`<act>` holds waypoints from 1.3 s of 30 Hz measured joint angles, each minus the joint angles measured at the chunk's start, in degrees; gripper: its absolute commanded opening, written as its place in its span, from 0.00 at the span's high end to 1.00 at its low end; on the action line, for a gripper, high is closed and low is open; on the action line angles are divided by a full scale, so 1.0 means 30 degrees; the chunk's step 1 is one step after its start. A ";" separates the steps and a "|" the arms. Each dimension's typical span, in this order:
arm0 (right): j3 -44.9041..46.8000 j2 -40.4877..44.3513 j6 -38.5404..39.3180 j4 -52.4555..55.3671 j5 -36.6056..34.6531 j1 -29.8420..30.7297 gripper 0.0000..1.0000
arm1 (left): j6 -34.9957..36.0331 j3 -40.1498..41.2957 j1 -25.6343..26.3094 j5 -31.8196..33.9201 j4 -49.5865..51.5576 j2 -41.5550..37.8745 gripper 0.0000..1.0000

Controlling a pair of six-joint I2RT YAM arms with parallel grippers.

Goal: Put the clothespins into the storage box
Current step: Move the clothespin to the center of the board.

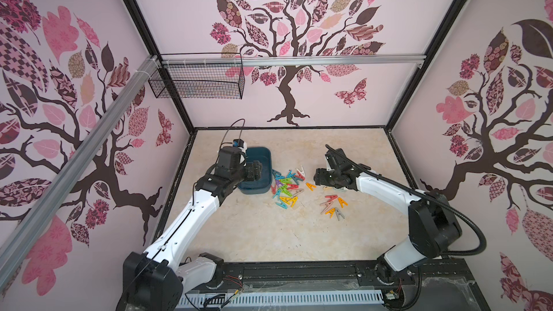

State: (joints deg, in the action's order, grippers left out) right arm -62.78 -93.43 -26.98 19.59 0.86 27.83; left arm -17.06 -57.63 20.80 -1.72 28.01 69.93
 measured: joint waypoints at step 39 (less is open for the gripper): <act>0.1814 -0.0117 -0.0466 -0.0481 0.2098 0.0131 0.29 | -0.1829 0.0160 0.6659 0.0699 0.1690 0.5727 0.57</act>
State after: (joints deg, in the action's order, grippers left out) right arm -57.34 -93.78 -28.38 18.15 7.16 28.23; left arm -22.55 -57.14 40.77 0.38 33.08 87.11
